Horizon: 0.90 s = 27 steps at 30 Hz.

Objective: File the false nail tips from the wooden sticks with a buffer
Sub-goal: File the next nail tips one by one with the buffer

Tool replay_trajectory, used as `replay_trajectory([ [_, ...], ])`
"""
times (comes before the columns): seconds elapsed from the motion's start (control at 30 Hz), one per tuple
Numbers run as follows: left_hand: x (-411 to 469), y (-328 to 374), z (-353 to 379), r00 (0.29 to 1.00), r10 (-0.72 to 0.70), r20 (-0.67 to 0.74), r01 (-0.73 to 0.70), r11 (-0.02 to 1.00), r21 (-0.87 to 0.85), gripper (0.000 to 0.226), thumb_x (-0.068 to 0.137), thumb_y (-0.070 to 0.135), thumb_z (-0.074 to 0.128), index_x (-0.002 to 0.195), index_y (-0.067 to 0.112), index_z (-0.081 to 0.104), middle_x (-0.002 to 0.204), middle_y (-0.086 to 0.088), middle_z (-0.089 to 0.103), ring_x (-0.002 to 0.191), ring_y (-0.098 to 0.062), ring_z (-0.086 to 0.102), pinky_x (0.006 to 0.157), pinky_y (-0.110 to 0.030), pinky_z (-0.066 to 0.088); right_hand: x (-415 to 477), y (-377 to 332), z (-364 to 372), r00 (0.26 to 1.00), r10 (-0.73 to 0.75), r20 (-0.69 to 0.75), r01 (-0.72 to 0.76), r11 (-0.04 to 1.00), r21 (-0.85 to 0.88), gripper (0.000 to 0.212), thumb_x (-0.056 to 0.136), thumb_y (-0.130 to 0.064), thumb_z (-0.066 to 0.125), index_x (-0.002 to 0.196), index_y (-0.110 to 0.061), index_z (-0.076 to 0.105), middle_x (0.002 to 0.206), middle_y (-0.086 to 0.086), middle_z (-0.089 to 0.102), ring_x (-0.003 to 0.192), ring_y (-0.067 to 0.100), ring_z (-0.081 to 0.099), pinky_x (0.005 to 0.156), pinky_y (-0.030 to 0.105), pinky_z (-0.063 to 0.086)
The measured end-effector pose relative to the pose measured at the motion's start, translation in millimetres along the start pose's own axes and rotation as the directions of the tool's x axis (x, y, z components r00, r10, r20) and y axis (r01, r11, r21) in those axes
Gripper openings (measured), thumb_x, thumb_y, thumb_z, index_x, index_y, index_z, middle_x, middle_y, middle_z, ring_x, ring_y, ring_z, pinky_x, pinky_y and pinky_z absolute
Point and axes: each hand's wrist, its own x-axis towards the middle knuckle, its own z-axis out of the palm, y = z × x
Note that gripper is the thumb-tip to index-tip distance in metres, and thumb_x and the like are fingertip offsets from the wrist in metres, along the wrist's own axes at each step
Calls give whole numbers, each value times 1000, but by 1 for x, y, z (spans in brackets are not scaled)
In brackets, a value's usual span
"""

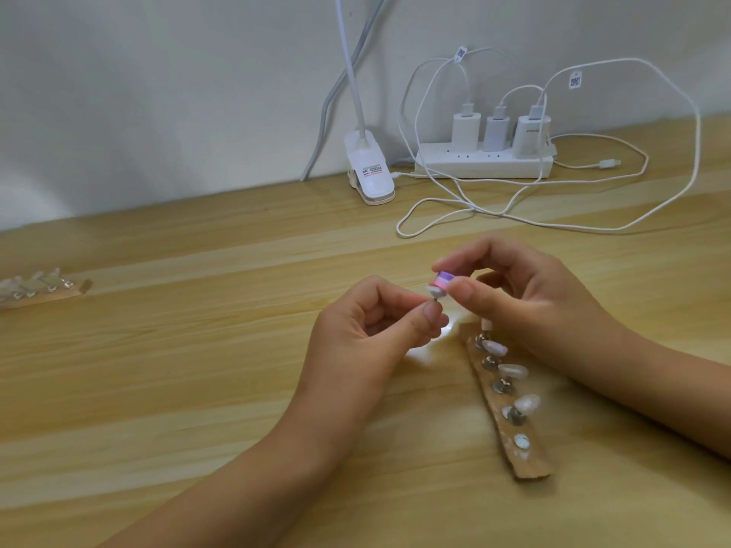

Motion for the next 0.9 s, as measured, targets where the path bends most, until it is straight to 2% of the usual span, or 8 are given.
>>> replay_trajectory([
  [0.13, 0, 1, 0, 1000, 2, -1, -2, 1000, 2, 6, 77, 21, 77, 76, 21, 71, 79, -6, 75, 77, -14, 72, 71, -22, 56, -2, -1, 1, 997, -76, 9, 77, 996, -40, 28, 79, -44, 73, 100, -27, 67, 97, -6, 69, 91, 9, 64, 80, 23, 50],
  [0.27, 0, 3, 0, 1000, -14, -9, 13, 997, -71, 9, 77, 23, 77, 81, 17, 71, 82, -10, 75, 80, -17, 73, 70, -19, 54, 5, 5, -2, 993, 112, -26, -113, 993, -21, 24, 79, -48, 74, 94, -31, 69, 93, -9, 72, 86, 2, 65, 78, 23, 50],
  [0.37, 0, 5, 2, 999, -28, 22, 31, 993, -113, 6, 79, 18, 74, 83, 21, 72, 82, -9, 75, 80, -16, 73, 70, -17, 53, 7, 5, -4, 989, 132, -63, -129, 990, 49, 30, 79, -52, 66, 96, -27, 69, 96, -3, 75, 96, 9, 68, 79, 17, 49],
  [0.43, 1, 5, 2, 998, -51, 36, 55, 991, -124, 10, 78, 19, 75, 87, 18, 71, 83, -8, 76, 80, -14, 73, 70, -17, 53, 8, 3, -4, 989, 124, -85, -118, 990, 70, 29, 83, -47, 60, 99, -24, 68, 95, -3, 75, 93, 5, 67, 75, 12, 46],
  [0.6, 3, 2, 0, 993, -95, 64, 103, 984, -142, 16, 84, 14, 66, 96, 14, 76, 88, -8, 76, 87, -13, 72, 74, -17, 53, 8, -1, -5, 982, 140, -128, -122, 983, 139, 33, 85, -45, 59, 102, -17, 67, 96, 0, 75, 88, 0, 65, 74, 14, 47],
  [0.7, 5, 4, 0, 992, -108, 64, 117, 982, -151, 15, 80, 22, 69, 93, 21, 77, 87, -8, 76, 84, -13, 71, 74, -18, 53, 6, -4, -4, 986, 109, -124, -91, 986, 142, 24, 89, -38, 64, 101, -18, 67, 93, -4, 75, 81, -4, 64, 73, 11, 47],
  [0.77, 5, 4, 0, 992, -106, 64, 114, 983, -145, 8, 81, 23, 73, 87, 27, 76, 88, -8, 76, 83, -13, 71, 73, -19, 54, 4, -6, -3, 990, 81, -118, -64, 988, 140, 22, 87, -33, 58, 100, -18, 66, 89, -8, 73, 77, -5, 63, 74, 10, 46],
  [0.9, 5, 3, 0, 994, -101, 49, 106, 986, -128, 8, 82, 21, 72, 85, 28, 71, 90, -8, 76, 84, -13, 71, 72, -18, 53, 4, -8, -2, 992, 64, -112, -47, 988, 145, 21, 86, -30, 56, 100, -17, 65, 87, -9, 73, 76, -5, 63, 73, 9, 46],
])
